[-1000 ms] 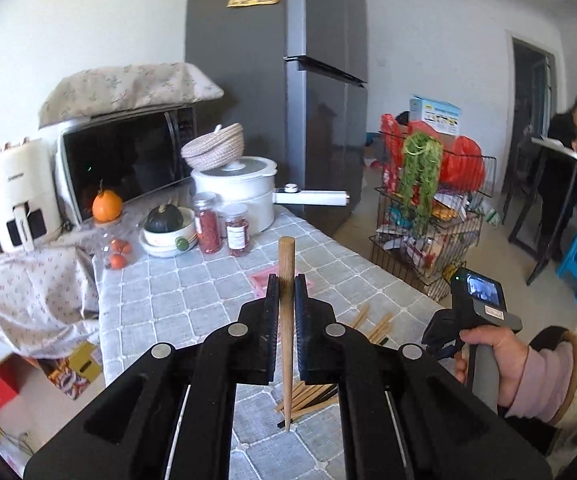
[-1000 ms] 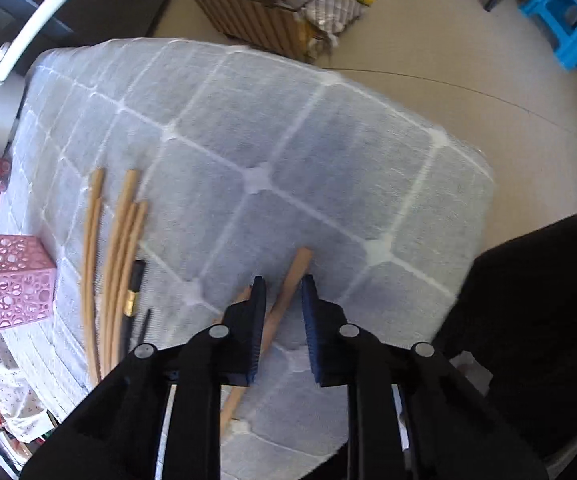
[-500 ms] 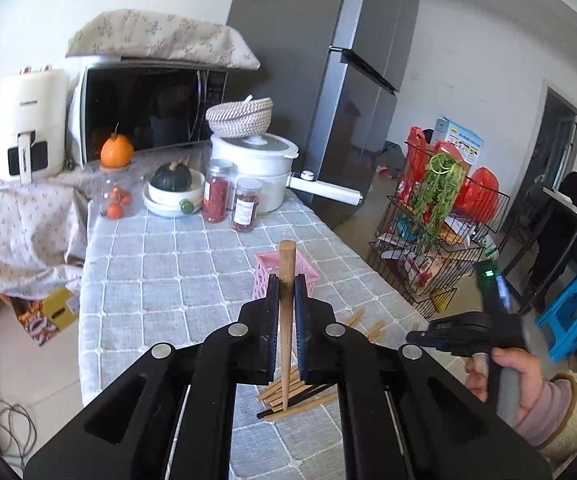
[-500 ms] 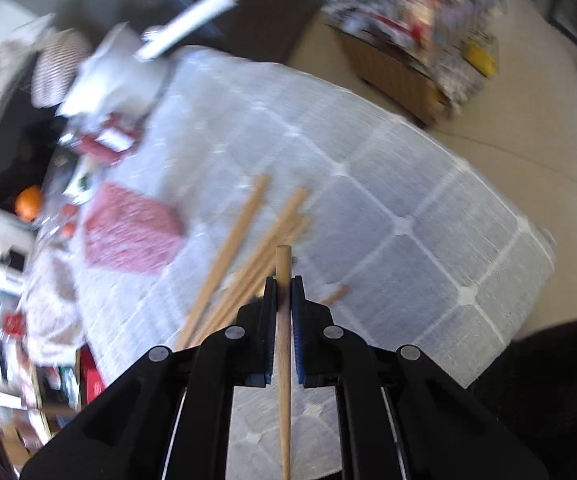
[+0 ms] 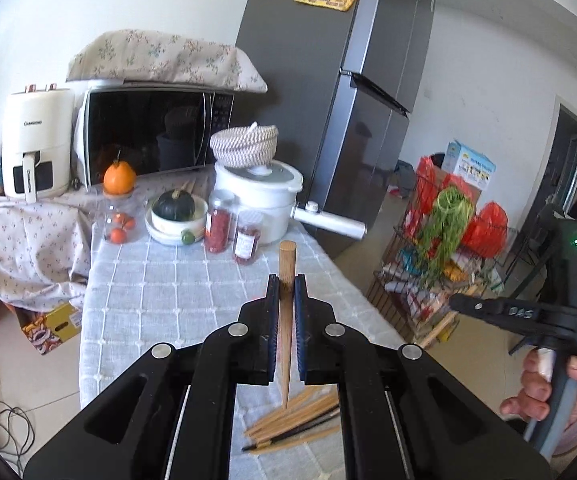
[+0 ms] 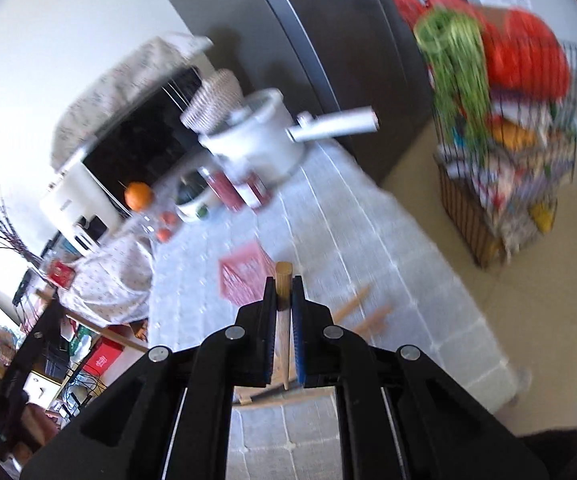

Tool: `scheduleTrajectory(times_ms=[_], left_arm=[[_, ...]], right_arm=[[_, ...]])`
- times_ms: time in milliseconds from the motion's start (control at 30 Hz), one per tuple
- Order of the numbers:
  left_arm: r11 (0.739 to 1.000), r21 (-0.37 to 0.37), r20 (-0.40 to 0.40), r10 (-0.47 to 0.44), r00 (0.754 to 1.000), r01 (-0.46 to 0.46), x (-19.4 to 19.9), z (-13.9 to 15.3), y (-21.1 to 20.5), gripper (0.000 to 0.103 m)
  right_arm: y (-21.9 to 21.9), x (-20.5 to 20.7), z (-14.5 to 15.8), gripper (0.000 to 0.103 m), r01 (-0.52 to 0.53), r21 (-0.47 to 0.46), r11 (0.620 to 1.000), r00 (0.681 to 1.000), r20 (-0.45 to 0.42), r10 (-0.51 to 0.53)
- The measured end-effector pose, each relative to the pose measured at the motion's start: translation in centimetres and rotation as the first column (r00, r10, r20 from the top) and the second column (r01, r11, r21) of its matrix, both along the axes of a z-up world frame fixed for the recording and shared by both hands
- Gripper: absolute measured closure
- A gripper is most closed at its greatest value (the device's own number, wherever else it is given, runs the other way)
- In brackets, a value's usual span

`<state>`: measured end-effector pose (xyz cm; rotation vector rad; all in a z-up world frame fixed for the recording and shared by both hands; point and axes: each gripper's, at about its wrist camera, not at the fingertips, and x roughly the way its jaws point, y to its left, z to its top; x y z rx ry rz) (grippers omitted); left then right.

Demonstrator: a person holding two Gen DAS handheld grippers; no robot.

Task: Organize utensils
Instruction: 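Lift the wooden chopstick with the left gripper toward the pink holder, then lower the chopstick into the pink holder and open the left gripper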

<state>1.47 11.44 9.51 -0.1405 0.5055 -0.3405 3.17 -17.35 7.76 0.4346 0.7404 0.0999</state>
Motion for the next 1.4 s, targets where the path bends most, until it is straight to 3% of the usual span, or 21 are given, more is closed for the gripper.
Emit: scheduleTrajectory(times_ms=[200, 400, 533, 667, 733, 867, 1067, 1400], left_arm=[[0.997, -0.052, 0.044, 0.066, 0.997, -0.064, 3.8, 2.8, -1.3, 0.096], [0.992, -0.034, 0.034, 0.123, 0.992, -0.121, 9.3, 2.7, -3.3, 0.096], [0.990, 0.007, -0.008, 0.144, 0.990, -0.144, 11.8, 0.0, -4.3, 0.096], [0.989, 0.046, -0.098, 0.141, 0.985, -0.137, 13.6, -3.5, -5.0, 0.095], [0.991, 0.029, -0.115, 0.130, 0.985, -0.128, 13.2, -4.2, -4.7, 0.092], [0.987, -0.056, -0.056, 0.147, 0.988, -0.150, 11.1, -2.5, -3.2, 0.088], [0.976, -0.096, 0.017, 0.196, 0.980, -0.194, 9.1, -0.5, -1.9, 0.086], [0.973, -0.108, -0.067, 0.198, 0.978, -0.204, 10.4, -2.3, -0.7, 0.084]], right_arm=[[-0.1, 2.4, 6.9, 0.096, -0.016, -0.048, 0.999, 0.988, 0.152, 0.023], [0.7, 5.7, 9.5, 0.095, -0.041, -0.066, 0.997, 0.970, 0.236, 0.056], [1.5, 8.6, 8.5, 0.095, -0.072, -0.066, 0.995, 0.971, 0.225, 0.085], [2.6, 11.0, 6.2, 0.095, -0.103, -0.073, 0.992, 0.974, 0.196, 0.115], [3.1, 11.8, 5.2, 0.095, -0.114, -0.081, 0.990, 0.975, 0.181, 0.127], [3.9, 13.1, 3.7, 0.095, -0.126, -0.085, 0.988, 0.977, 0.161, 0.139], [5.0, 13.8, 3.2, 0.095, -0.131, -0.113, 0.985, 0.975, 0.165, 0.148], [7.2, 15.4, 0.8, 0.091, -0.164, -0.151, 0.975, 0.975, 0.124, 0.183]])
